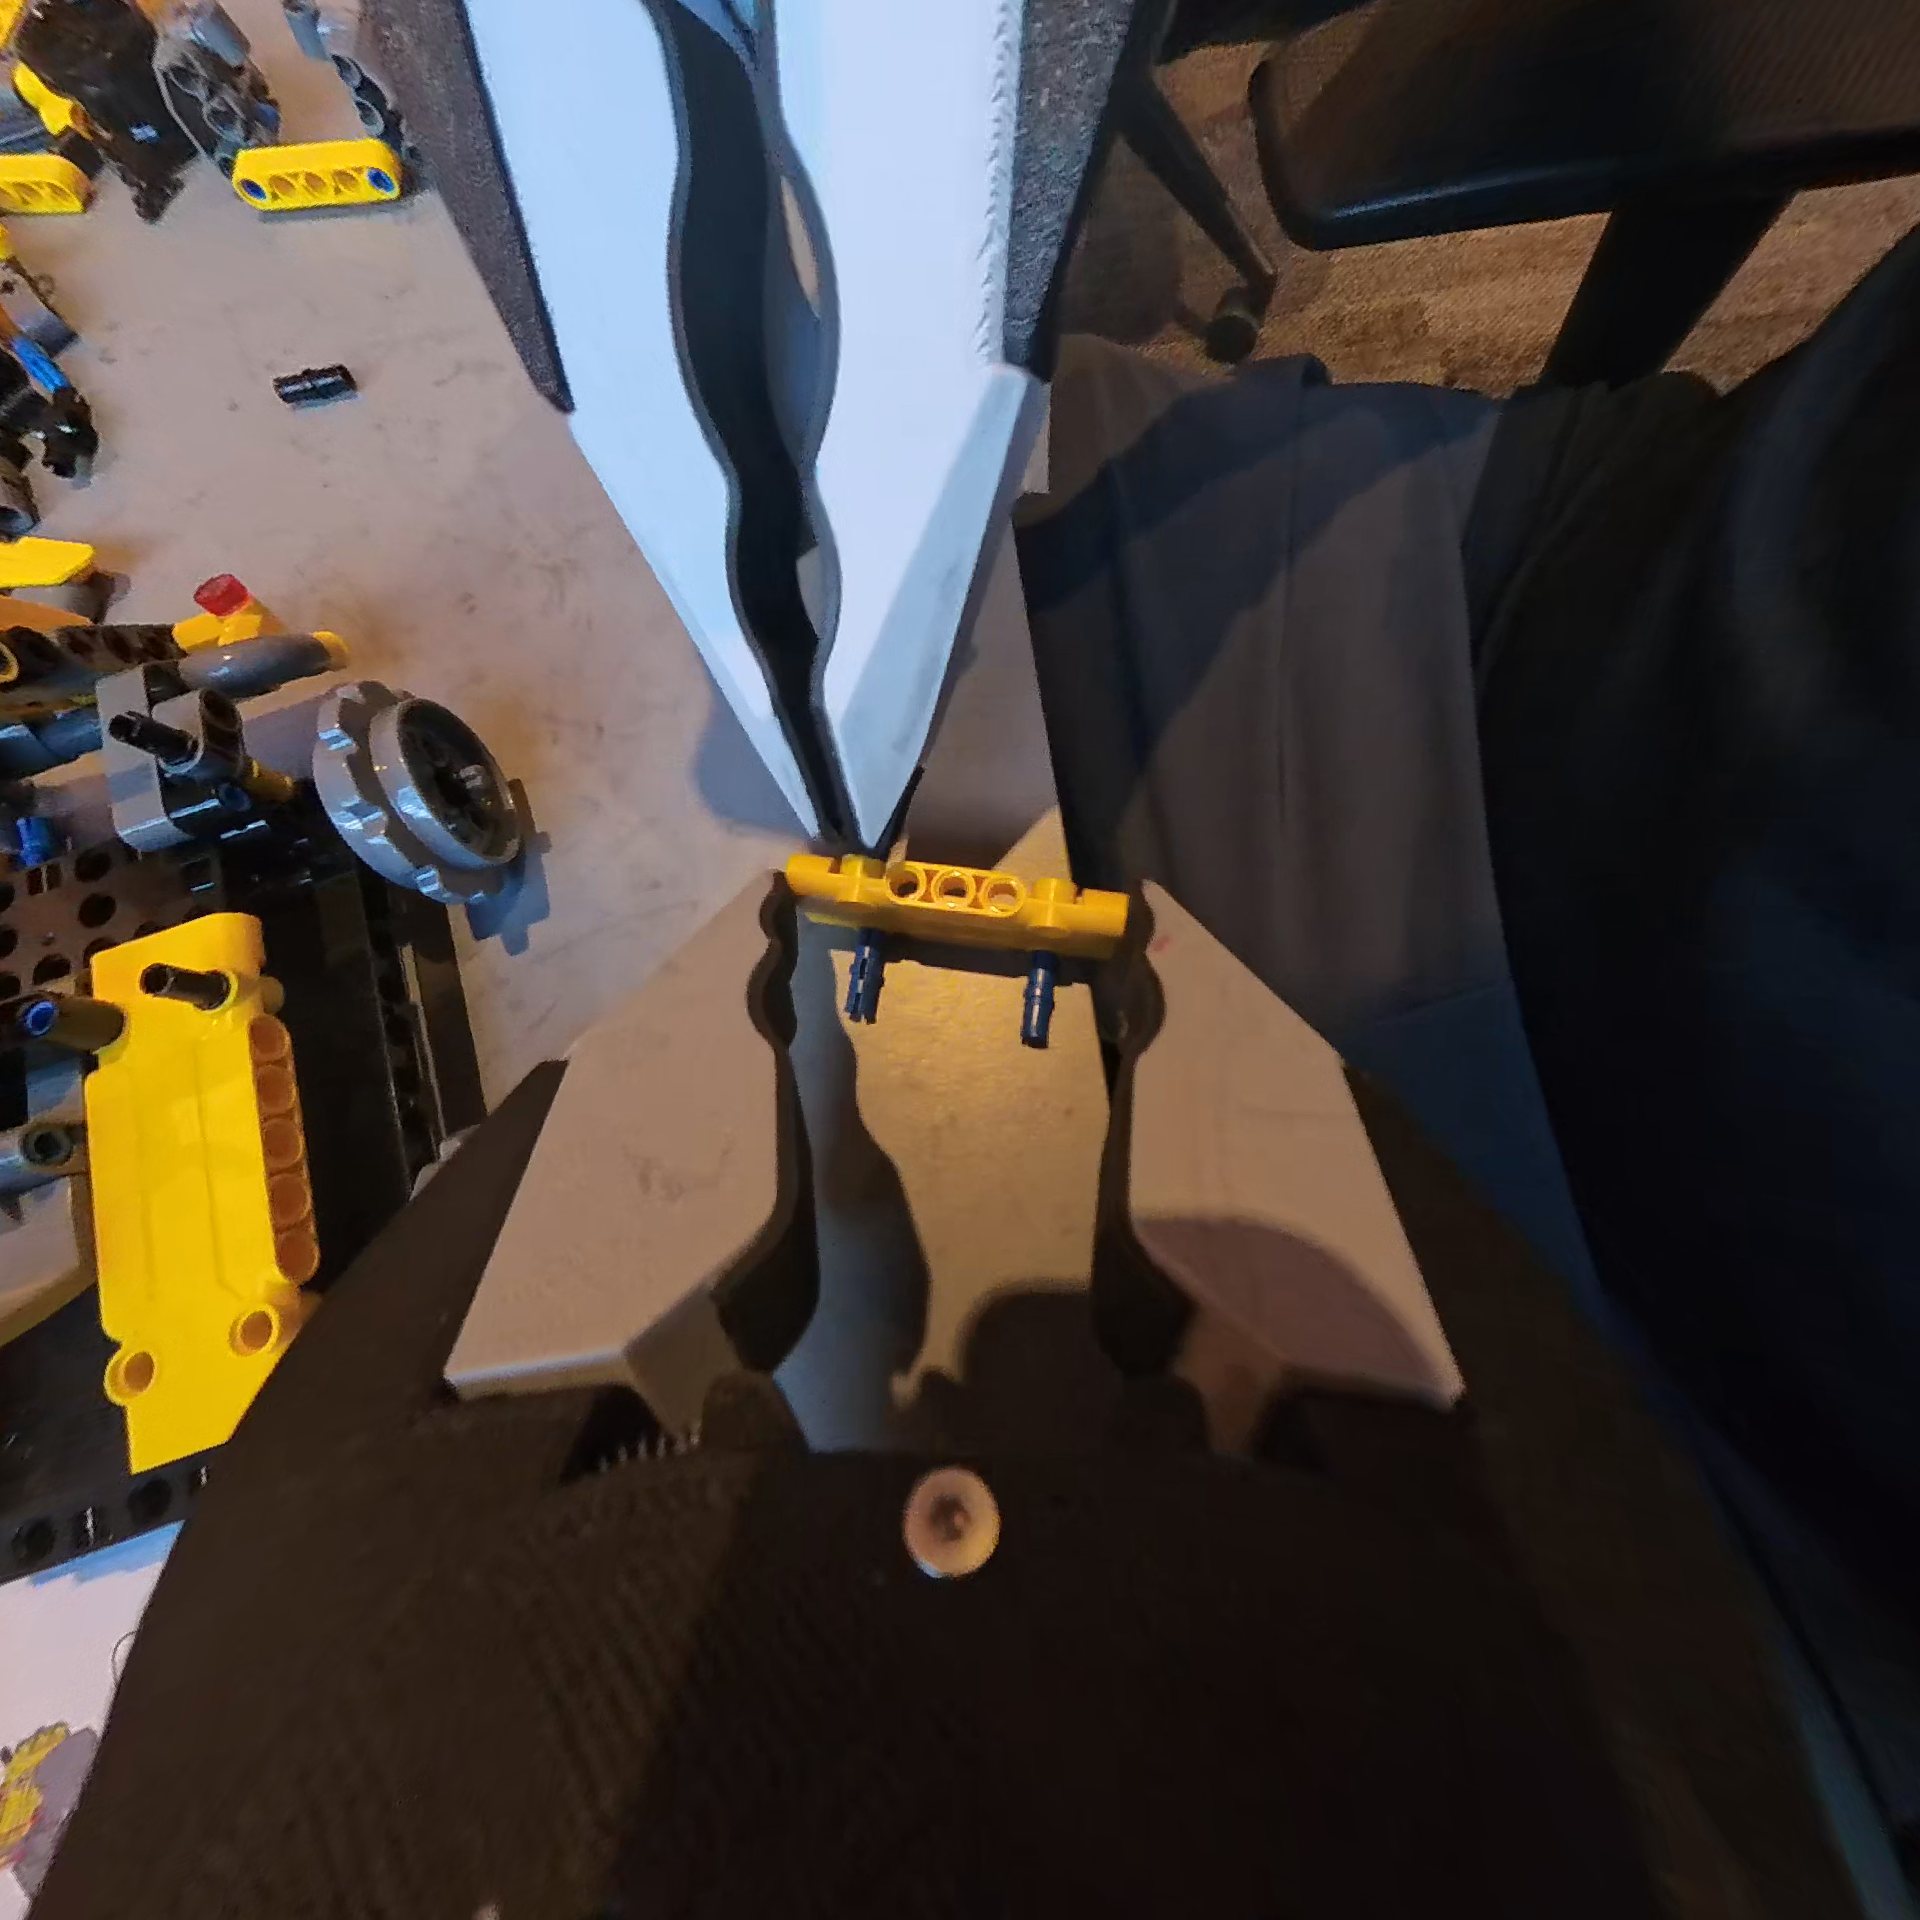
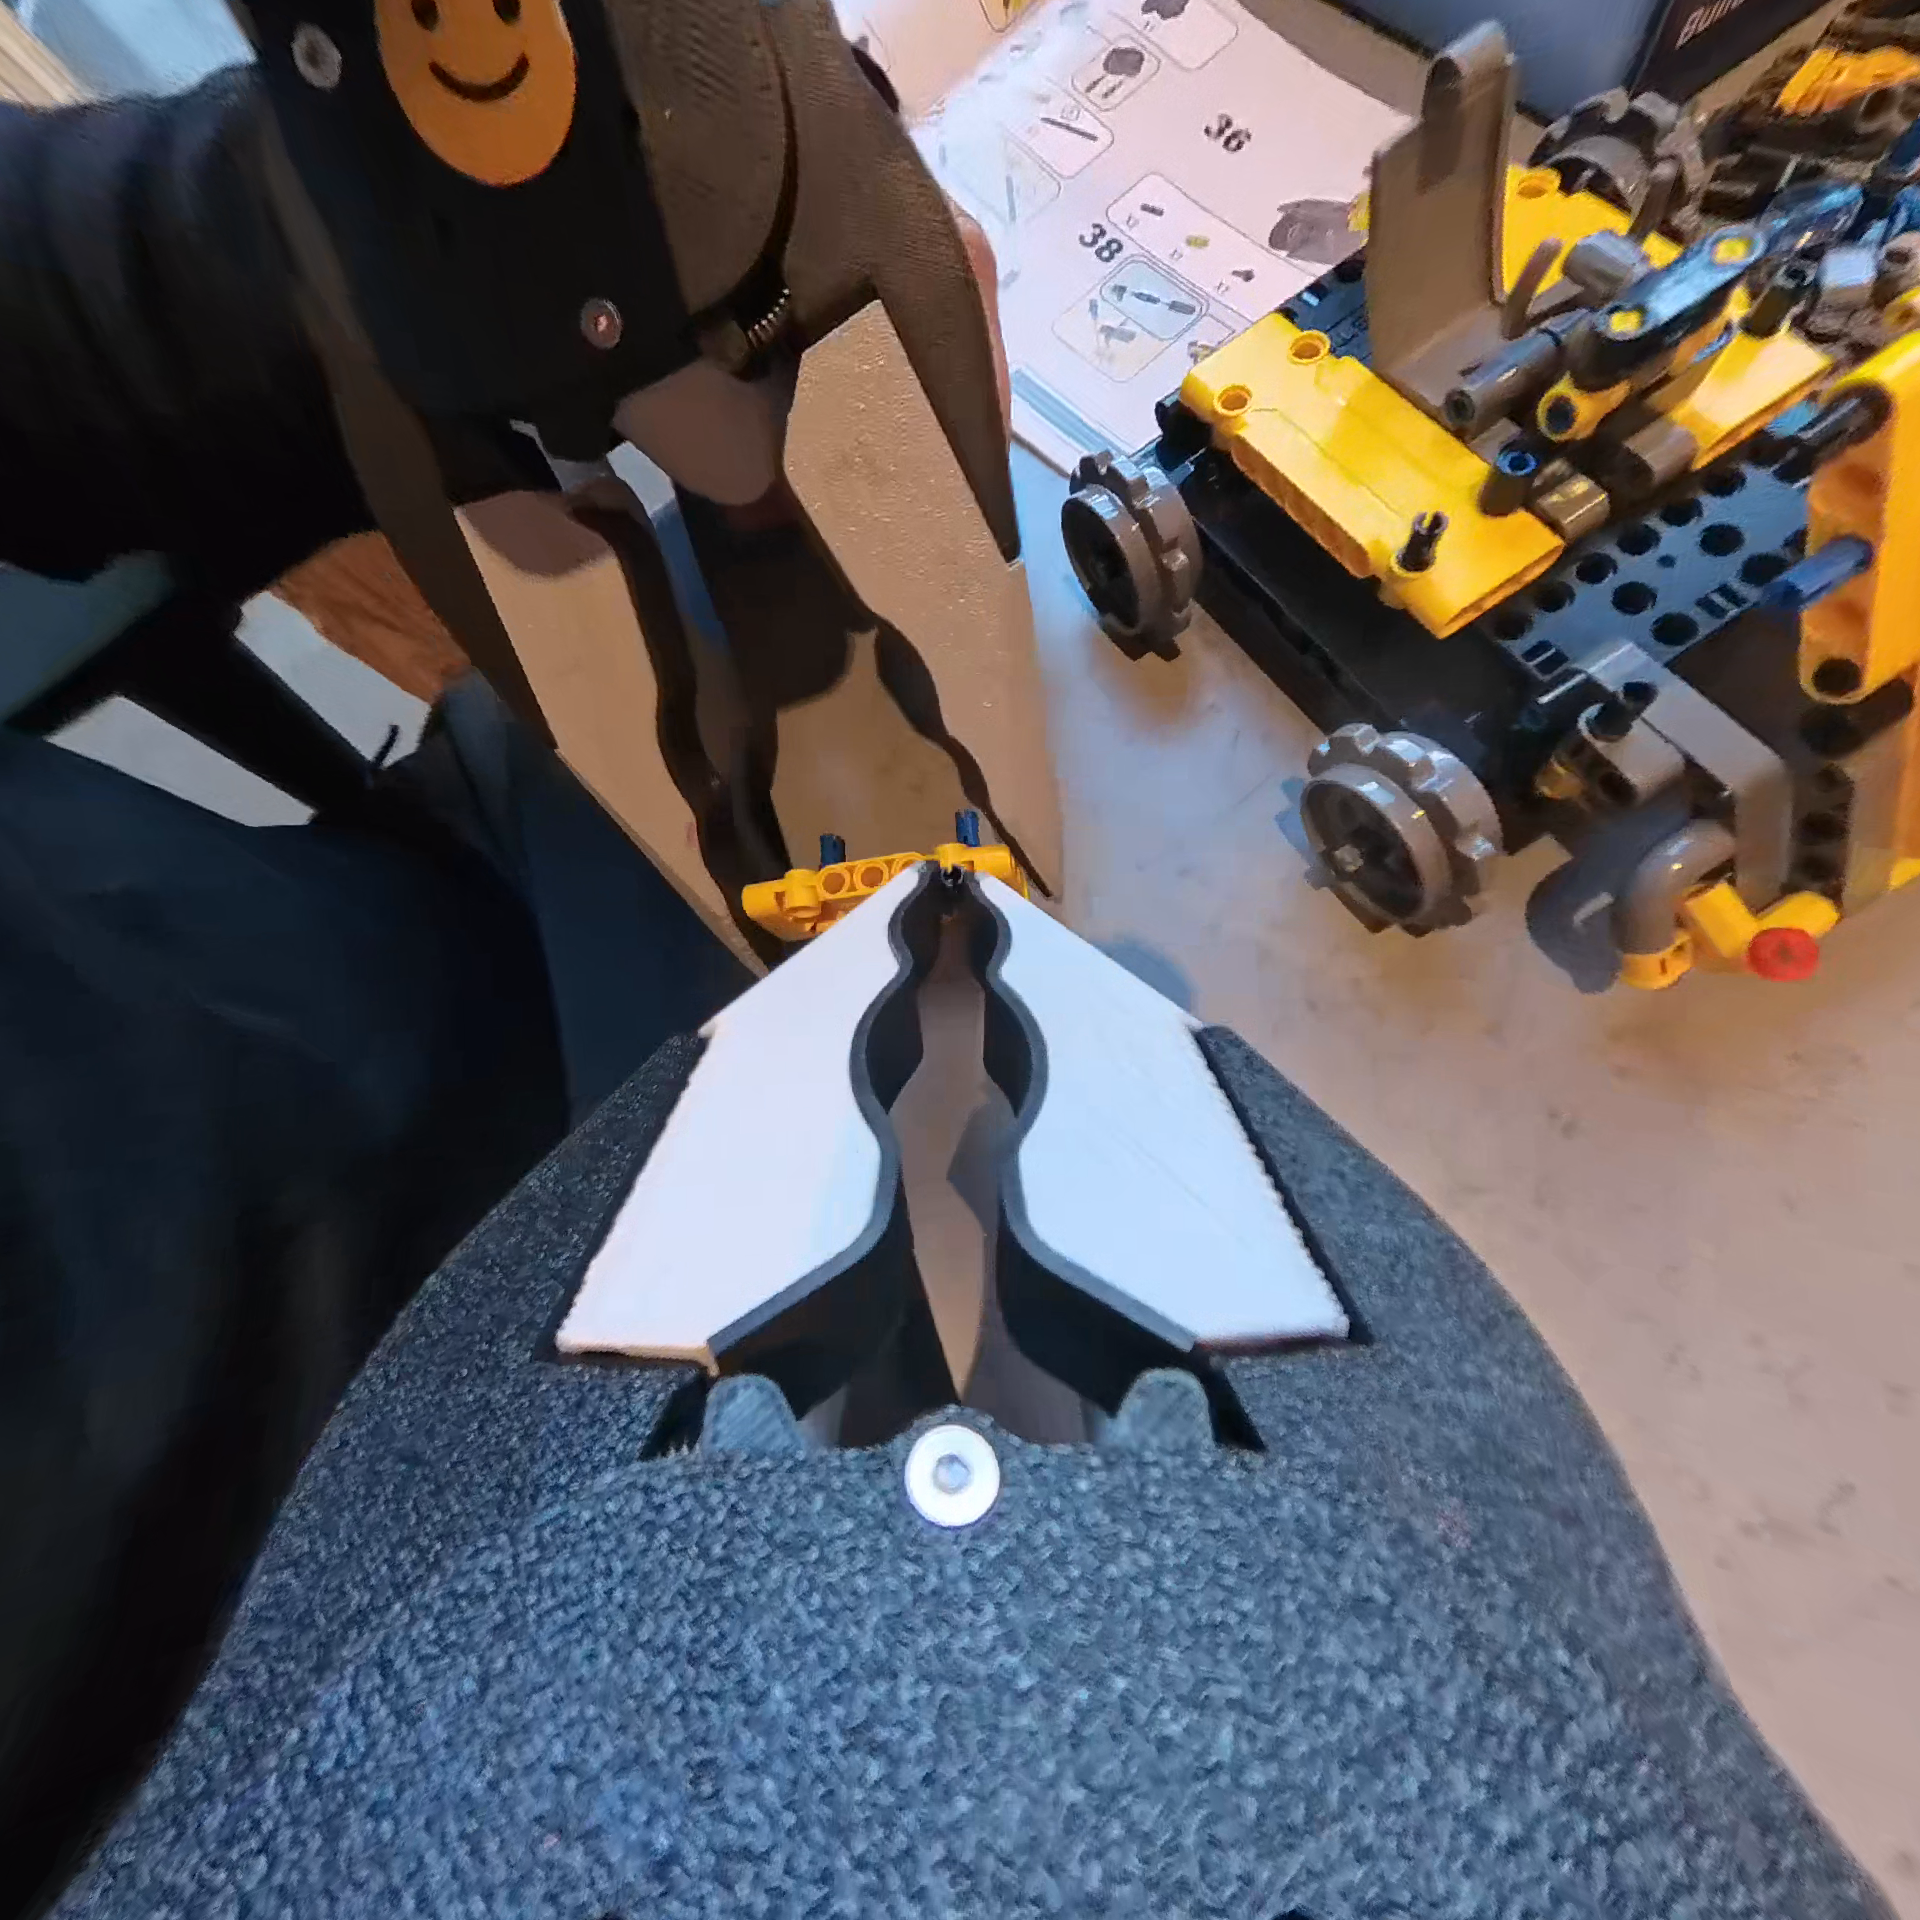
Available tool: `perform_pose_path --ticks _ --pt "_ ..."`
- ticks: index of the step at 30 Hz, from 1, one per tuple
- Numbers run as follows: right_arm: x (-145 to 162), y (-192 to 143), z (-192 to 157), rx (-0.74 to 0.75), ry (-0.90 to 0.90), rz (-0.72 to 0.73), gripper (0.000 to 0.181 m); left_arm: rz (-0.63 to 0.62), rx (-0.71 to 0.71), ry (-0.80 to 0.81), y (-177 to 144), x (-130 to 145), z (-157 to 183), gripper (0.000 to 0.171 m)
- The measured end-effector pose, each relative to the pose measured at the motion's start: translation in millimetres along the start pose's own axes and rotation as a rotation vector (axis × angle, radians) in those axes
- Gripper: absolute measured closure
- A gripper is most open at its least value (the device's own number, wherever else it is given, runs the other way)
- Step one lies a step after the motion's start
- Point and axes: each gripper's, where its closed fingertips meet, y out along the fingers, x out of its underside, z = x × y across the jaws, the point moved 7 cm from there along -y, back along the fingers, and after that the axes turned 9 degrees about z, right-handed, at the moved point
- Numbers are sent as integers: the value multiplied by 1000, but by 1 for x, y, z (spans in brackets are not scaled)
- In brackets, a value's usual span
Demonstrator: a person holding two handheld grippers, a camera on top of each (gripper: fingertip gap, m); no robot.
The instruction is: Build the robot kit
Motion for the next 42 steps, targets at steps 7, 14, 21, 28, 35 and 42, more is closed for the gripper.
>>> perform_pose_path --ticks 7,14,21,28,35,42 --pt "8 -11 1 36 40 192 177 10 -37 -15 -1 1 -4 110" --pt "7 -27 4 -27 193 357 177 30 -41 -28 -5 -1 -5 105" --pt "2 -27 -9 -75 148 406 177 118 -49 -36 -20 -16 -7 121" --pt "-3 -25 -14 -59 78 444 177 228 -46 -55 -28 -31 -5 164" --pt "-6 -26 -14 -50 61 475 177 255 -65 -62 -31 -34 -8 169" --pt "-1 -24 -18 51 -128 344 177 174 -91 8 -31 -32 -6 169"
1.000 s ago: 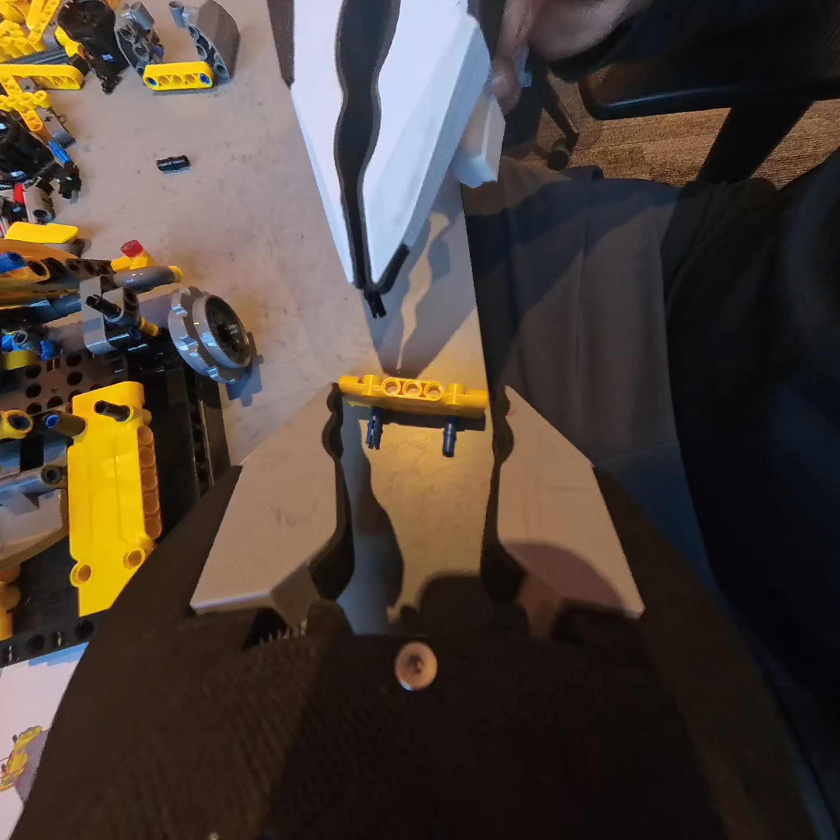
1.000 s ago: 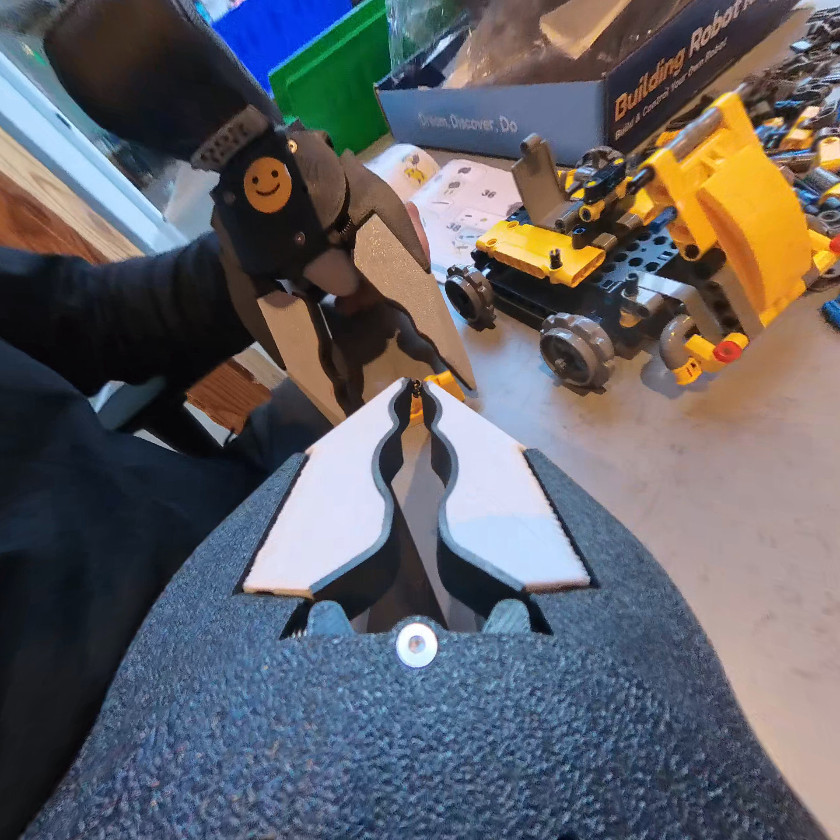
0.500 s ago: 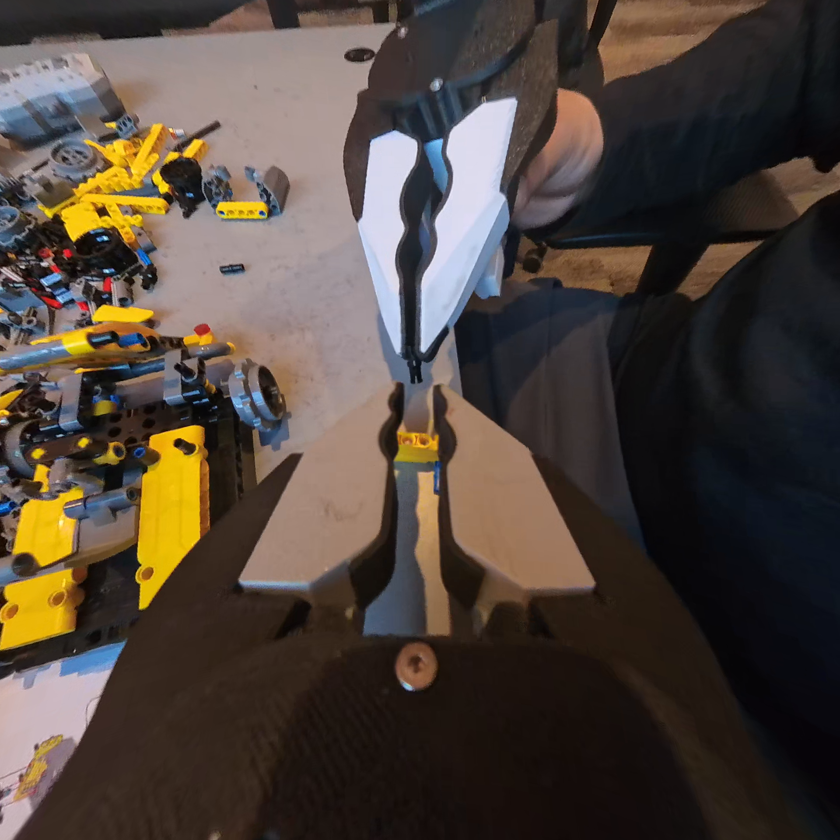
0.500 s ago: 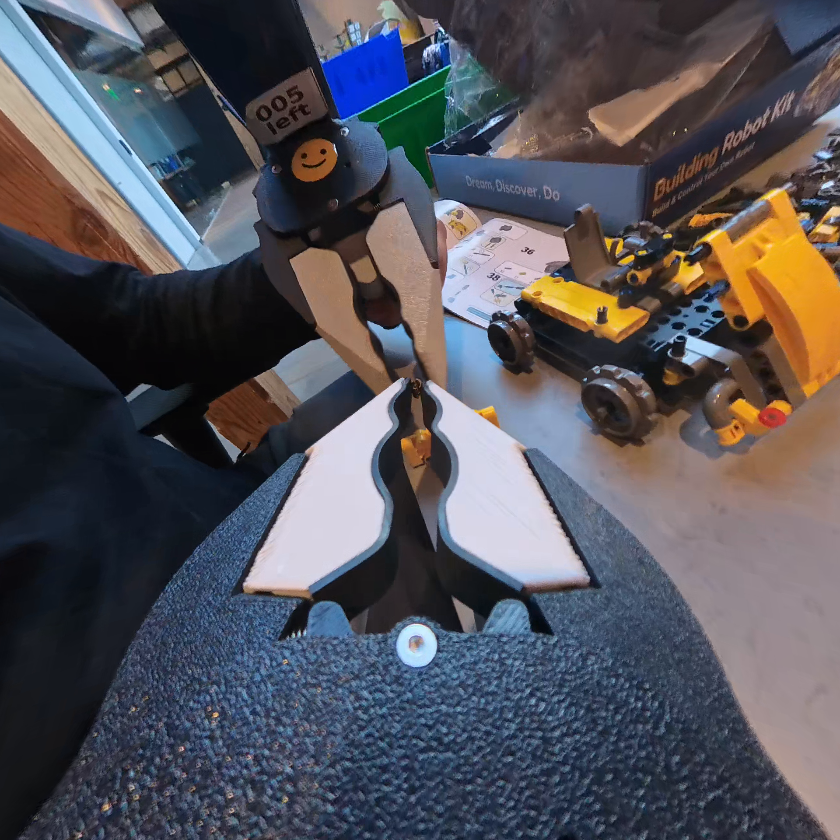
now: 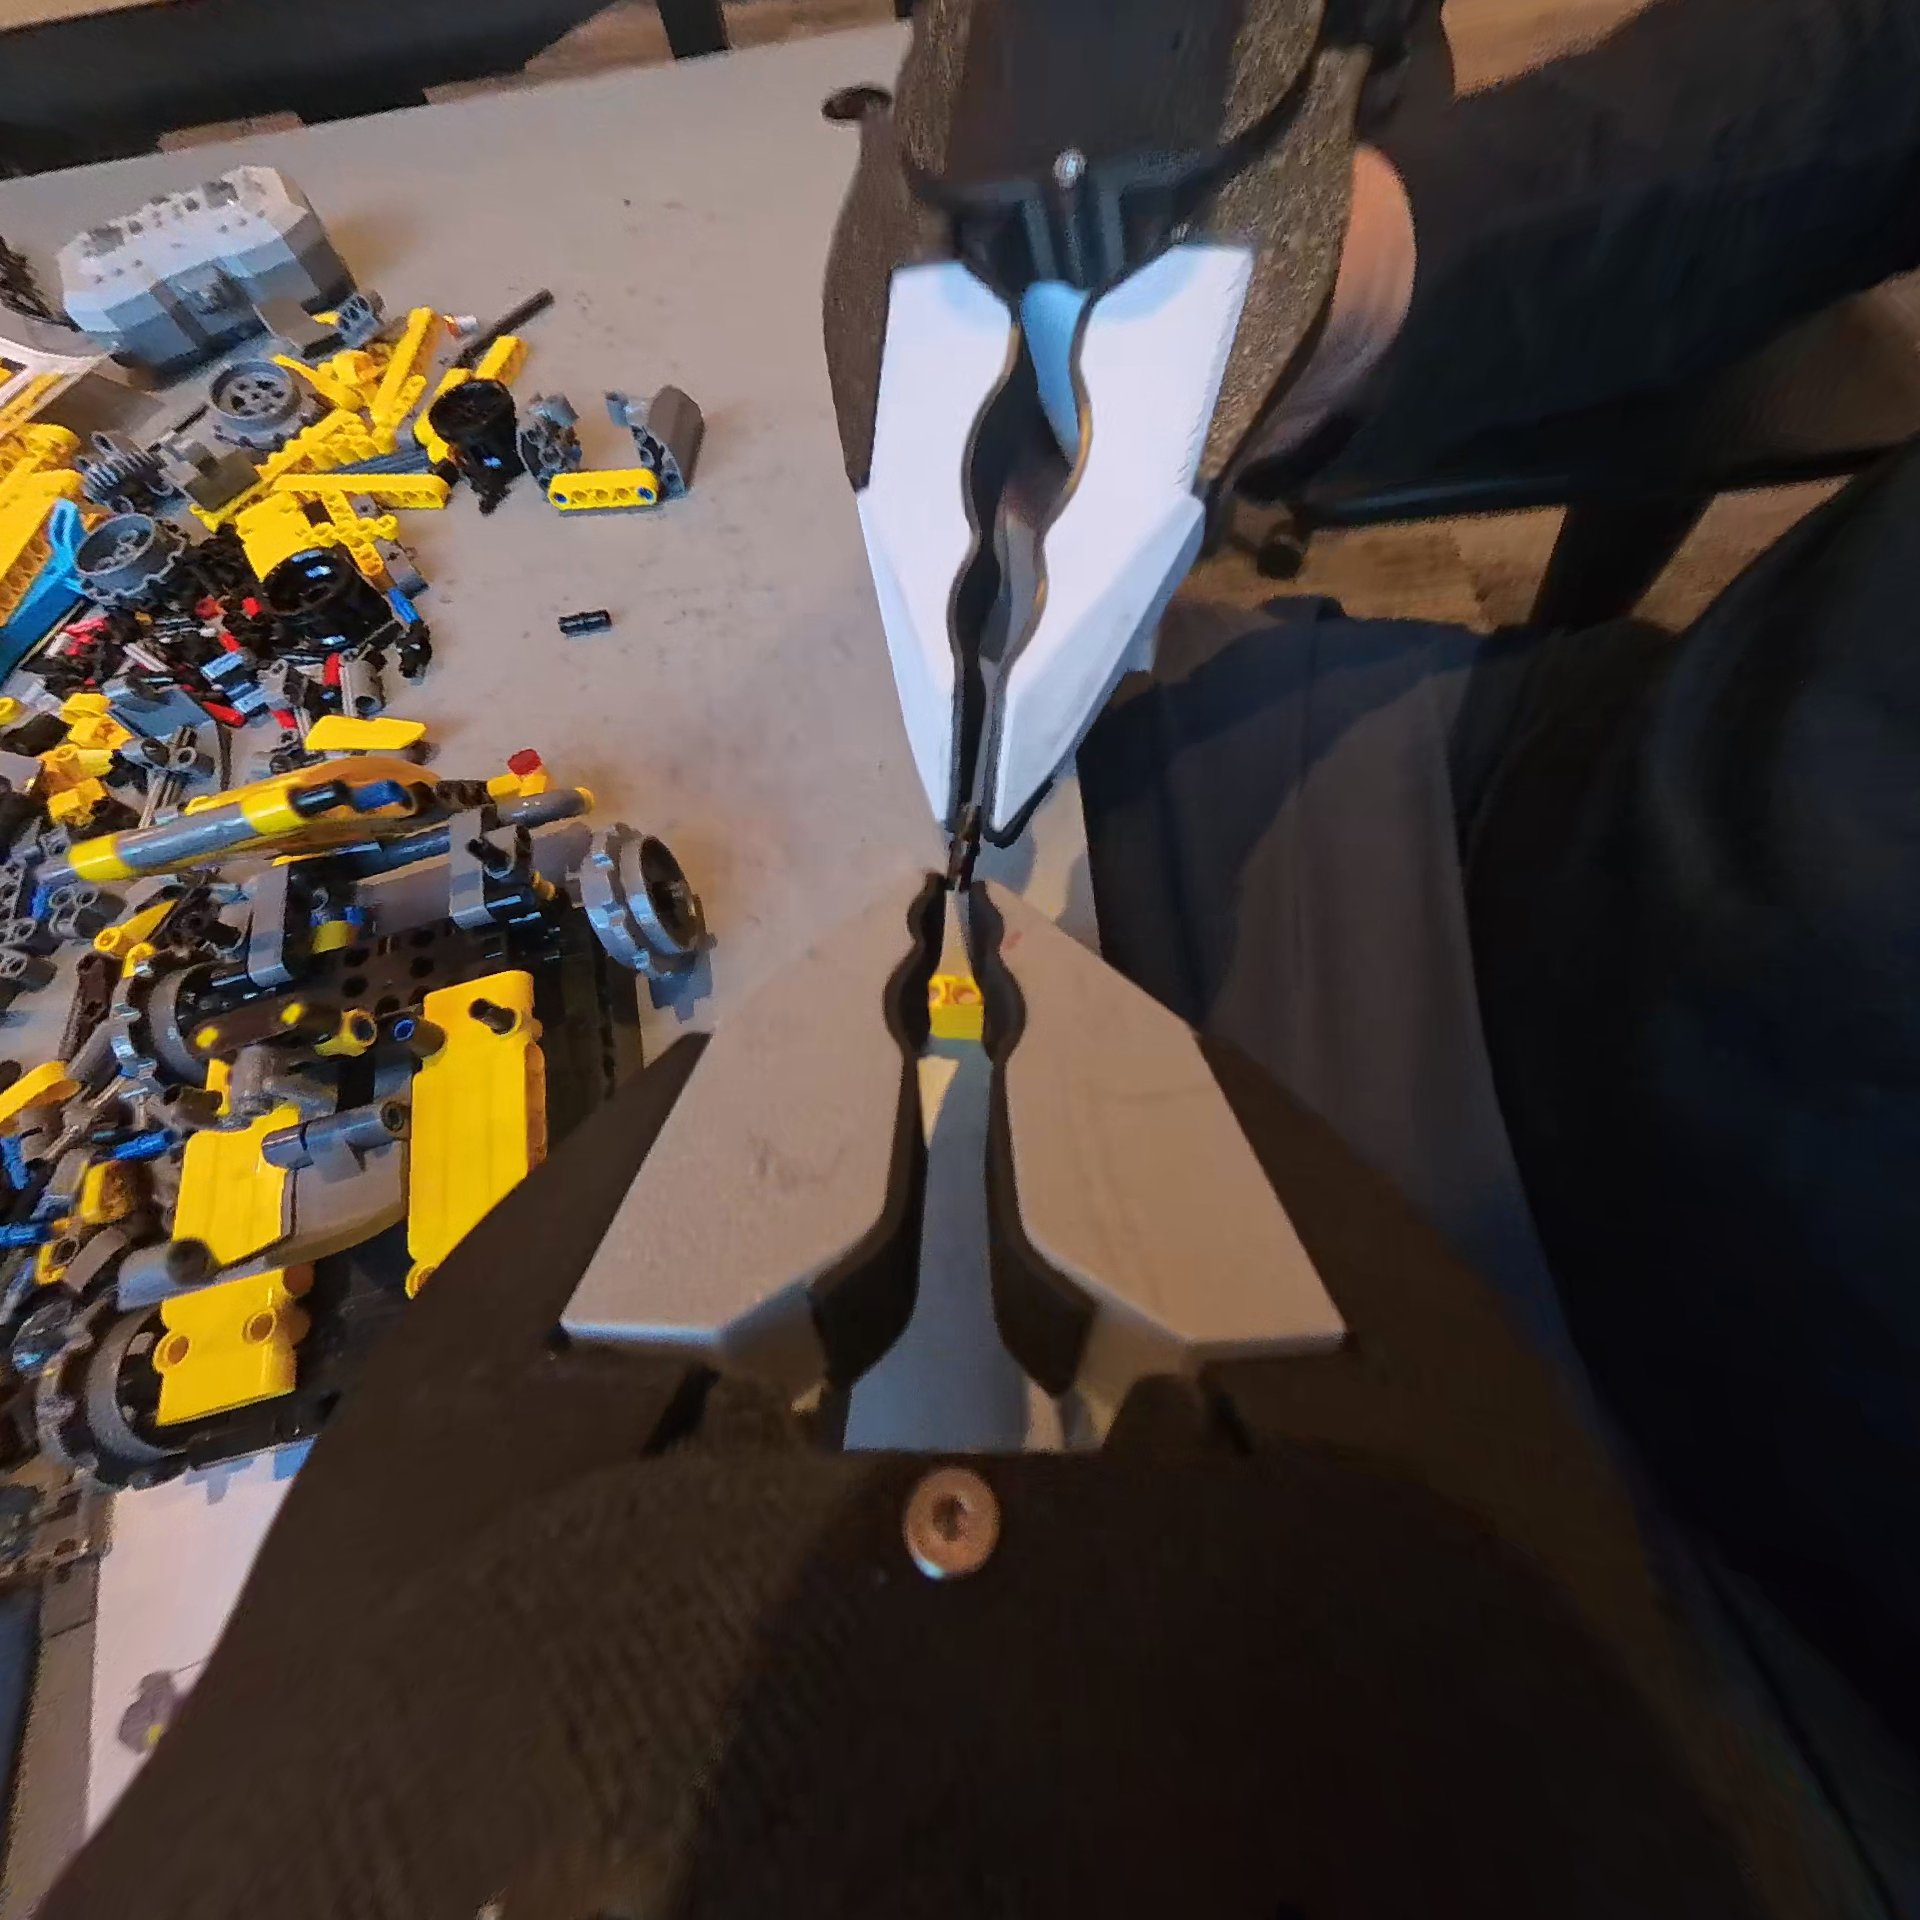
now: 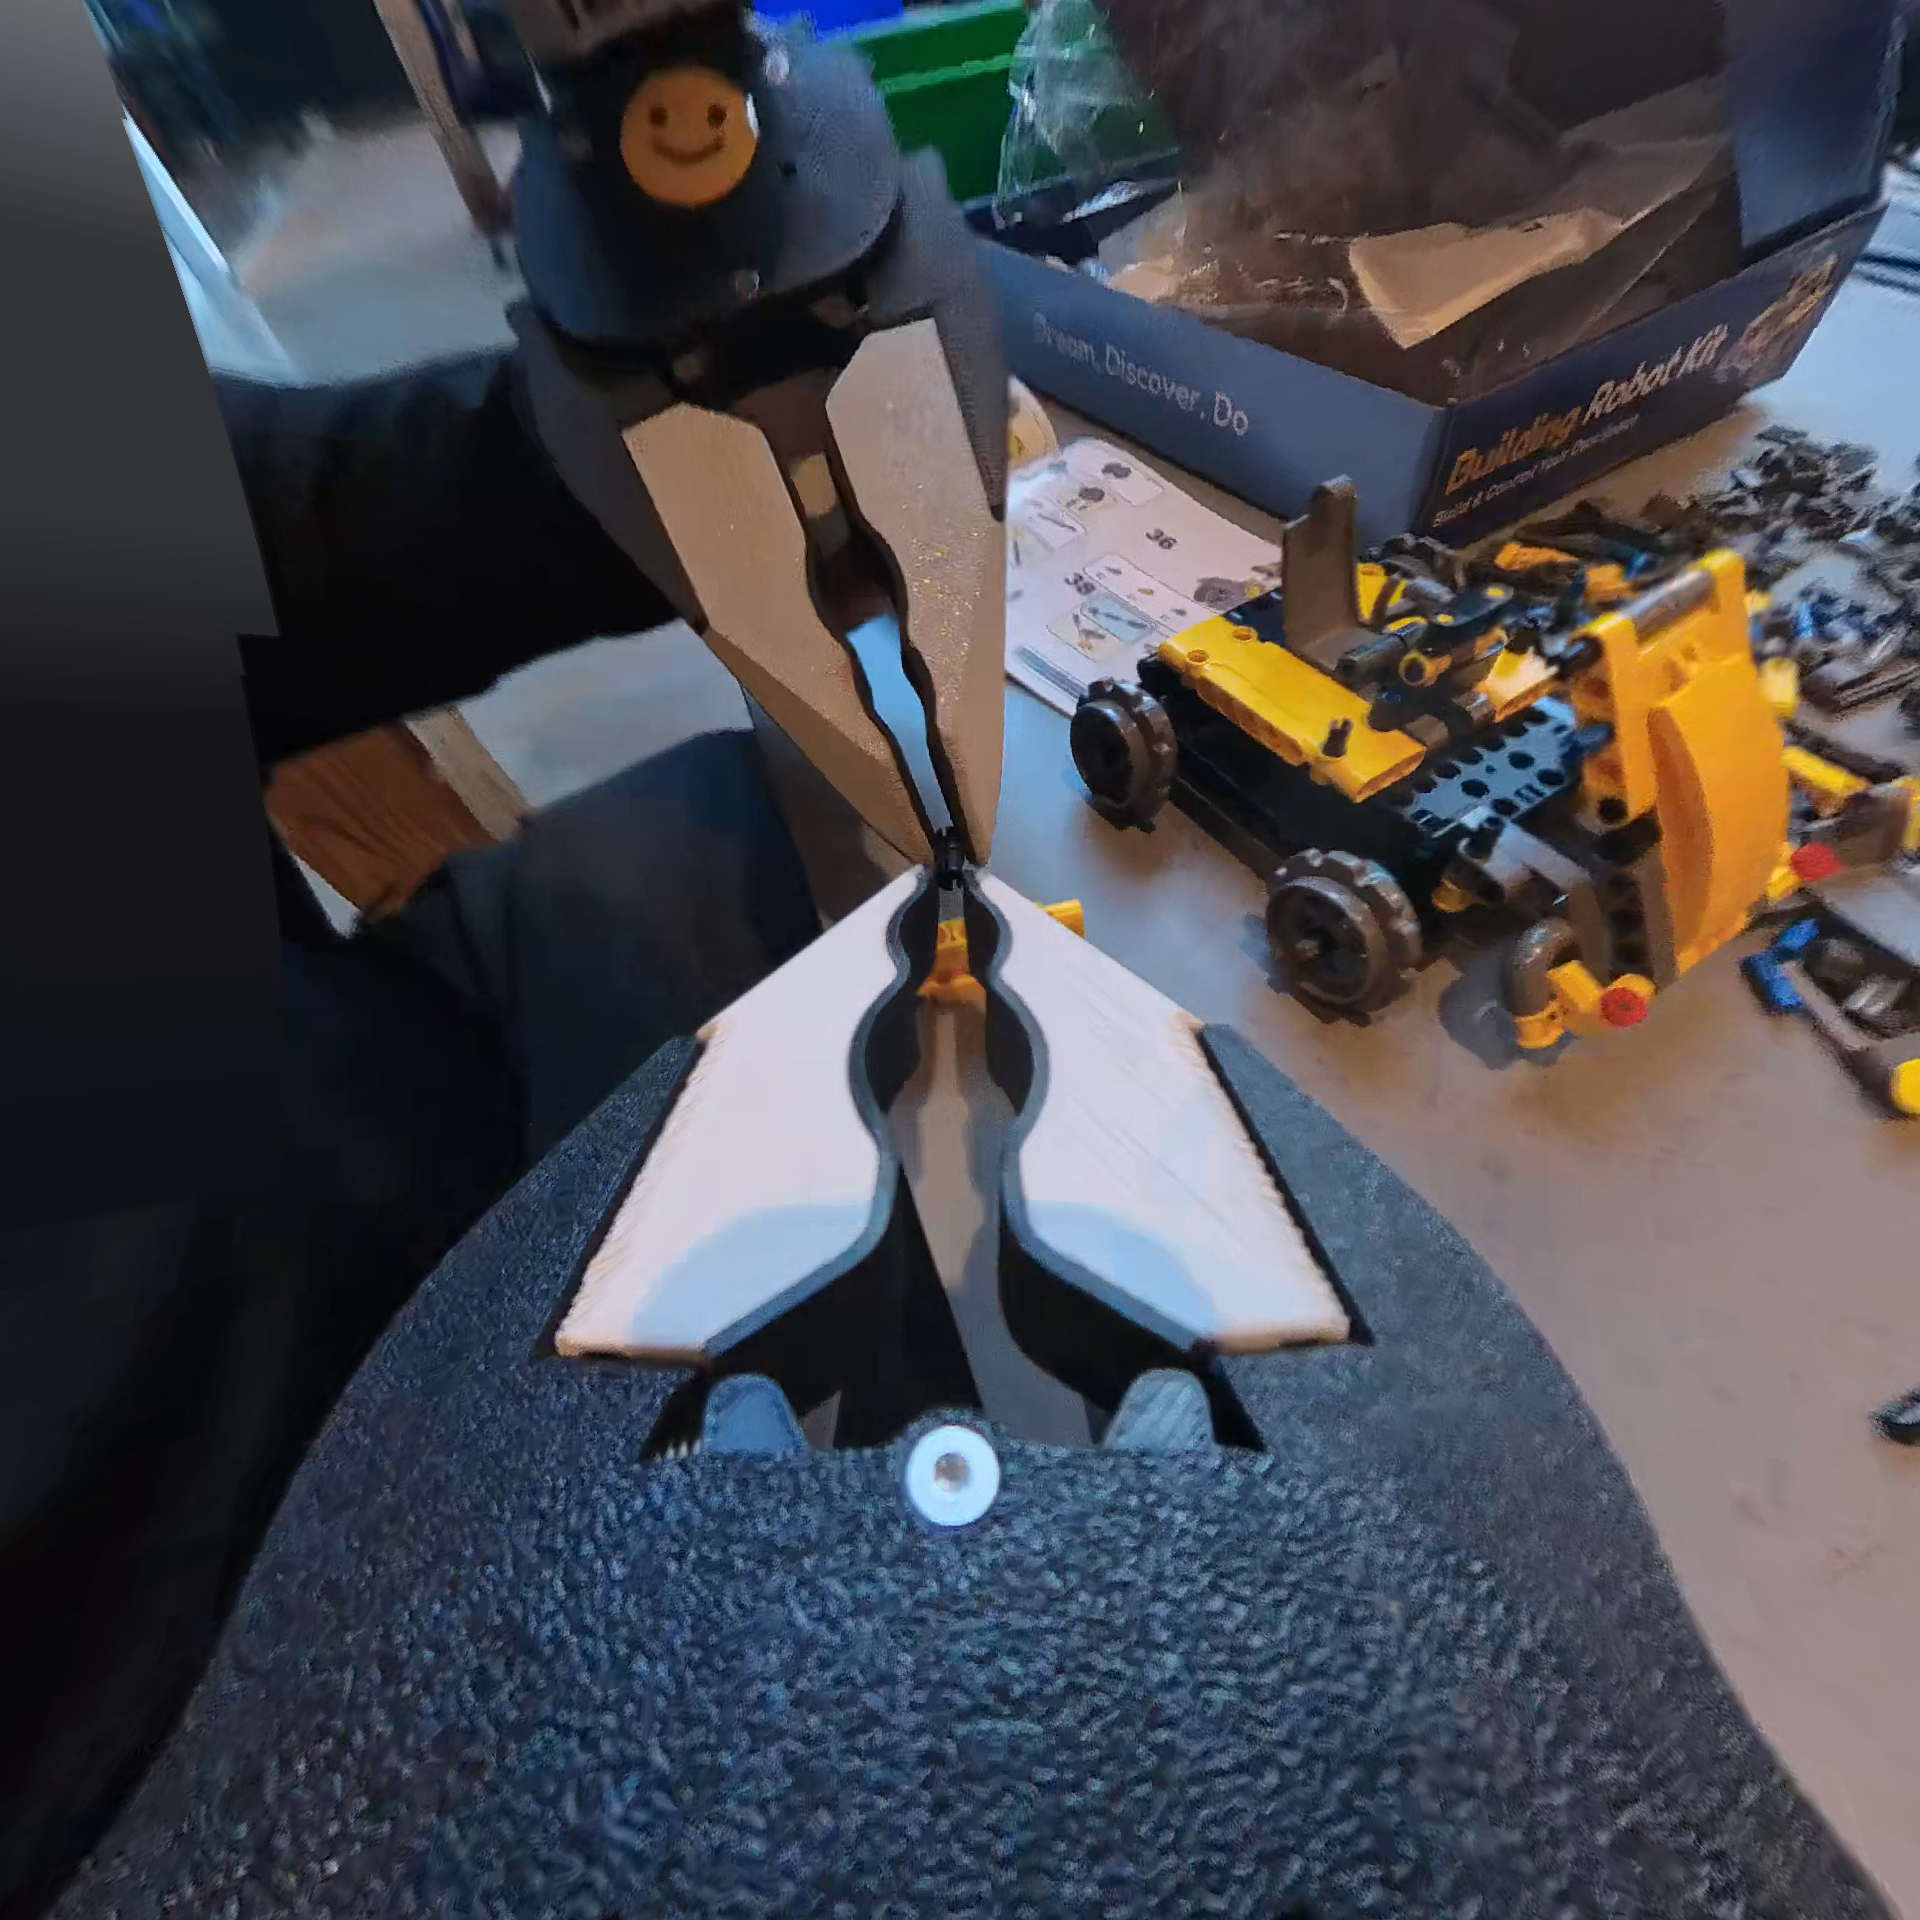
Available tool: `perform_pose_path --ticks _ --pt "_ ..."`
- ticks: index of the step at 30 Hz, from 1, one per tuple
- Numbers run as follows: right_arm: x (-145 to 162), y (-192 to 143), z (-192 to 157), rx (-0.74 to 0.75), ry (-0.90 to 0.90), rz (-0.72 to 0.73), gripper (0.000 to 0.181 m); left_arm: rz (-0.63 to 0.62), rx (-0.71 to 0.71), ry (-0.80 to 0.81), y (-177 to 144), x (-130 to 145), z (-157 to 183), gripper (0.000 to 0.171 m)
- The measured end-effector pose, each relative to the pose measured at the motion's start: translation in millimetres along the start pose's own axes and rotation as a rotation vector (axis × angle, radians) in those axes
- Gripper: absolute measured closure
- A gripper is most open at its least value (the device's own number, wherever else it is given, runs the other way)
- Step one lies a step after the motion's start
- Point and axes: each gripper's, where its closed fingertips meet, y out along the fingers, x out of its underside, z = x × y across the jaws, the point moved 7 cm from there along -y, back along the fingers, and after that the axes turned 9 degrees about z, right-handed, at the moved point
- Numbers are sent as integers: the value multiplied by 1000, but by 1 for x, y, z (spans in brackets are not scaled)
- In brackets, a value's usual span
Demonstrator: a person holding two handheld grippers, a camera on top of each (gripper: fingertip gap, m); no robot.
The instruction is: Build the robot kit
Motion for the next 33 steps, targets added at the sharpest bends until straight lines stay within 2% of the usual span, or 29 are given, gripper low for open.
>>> perform_pose_path --ticks 5,10,33 --pt "2 6 -8 43 -235 -165 176 -105 2 78 8 8 6 169" --pt "3 9 -11 47 -318 -237 173 -108 12 79 8 9 7 169" --pt "6 11 -14 42 -367 -283 176 -119 31 81 9 13 8 169"
